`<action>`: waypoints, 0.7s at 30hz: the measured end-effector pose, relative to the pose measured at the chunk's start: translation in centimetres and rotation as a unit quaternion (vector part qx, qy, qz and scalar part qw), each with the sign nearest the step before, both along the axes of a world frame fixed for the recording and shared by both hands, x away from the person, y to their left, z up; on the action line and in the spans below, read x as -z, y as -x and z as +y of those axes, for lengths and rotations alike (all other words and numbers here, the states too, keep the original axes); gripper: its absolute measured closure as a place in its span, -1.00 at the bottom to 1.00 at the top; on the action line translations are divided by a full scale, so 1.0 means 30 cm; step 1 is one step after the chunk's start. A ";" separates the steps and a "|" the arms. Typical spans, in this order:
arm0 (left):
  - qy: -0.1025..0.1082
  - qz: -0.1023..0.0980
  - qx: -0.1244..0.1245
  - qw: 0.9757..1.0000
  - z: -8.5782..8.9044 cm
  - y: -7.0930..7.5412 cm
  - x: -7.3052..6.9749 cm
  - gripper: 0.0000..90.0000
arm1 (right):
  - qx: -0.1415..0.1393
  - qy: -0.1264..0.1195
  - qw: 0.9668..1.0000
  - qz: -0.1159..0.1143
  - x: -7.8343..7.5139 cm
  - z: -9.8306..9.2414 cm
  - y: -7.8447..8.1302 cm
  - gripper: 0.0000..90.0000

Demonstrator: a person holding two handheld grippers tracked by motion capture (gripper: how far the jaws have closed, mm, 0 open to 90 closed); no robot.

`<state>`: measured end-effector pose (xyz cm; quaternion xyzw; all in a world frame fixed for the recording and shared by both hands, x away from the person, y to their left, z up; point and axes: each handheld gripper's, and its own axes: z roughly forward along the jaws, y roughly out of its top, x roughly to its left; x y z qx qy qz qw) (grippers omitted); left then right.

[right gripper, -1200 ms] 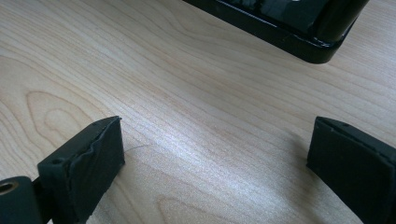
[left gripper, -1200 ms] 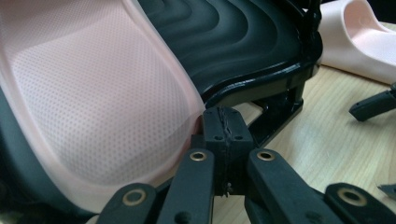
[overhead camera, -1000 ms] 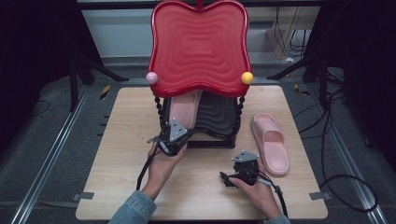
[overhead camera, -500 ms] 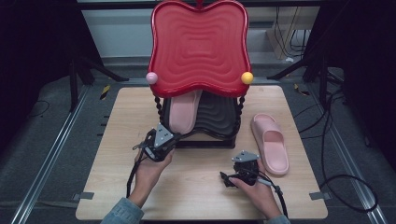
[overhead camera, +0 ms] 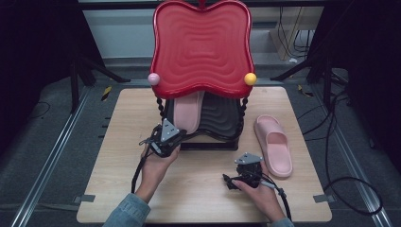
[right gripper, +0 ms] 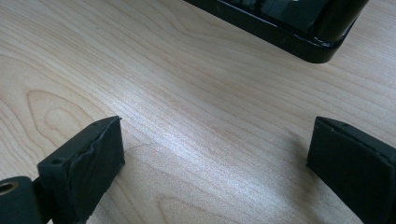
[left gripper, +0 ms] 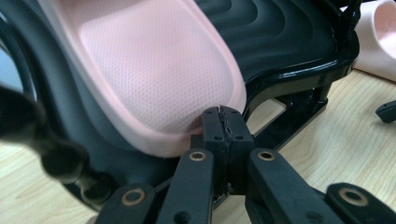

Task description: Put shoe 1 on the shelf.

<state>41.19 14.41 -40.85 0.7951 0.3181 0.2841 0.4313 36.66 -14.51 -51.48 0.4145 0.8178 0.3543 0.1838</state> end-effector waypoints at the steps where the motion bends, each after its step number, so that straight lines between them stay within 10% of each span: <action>1: 0.000 0.001 0.001 1.000 -0.002 -0.004 0.000 0.99 | 0.000 0.000 1.000 0.000 0.000 0.000 0.000 -0.91; 12: 0.007 0.004 -0.001 1.000 -0.009 -0.003 -0.008 0.88 | 0.002 0.002 1.000 -0.001 -0.001 -0.001 0.001 -0.90; 21: 0.015 0.017 0.002 1.000 0.055 0.075 -0.018 0.32 | 0.019 0.022 0.999 -0.037 -0.064 -0.043 0.013 -0.34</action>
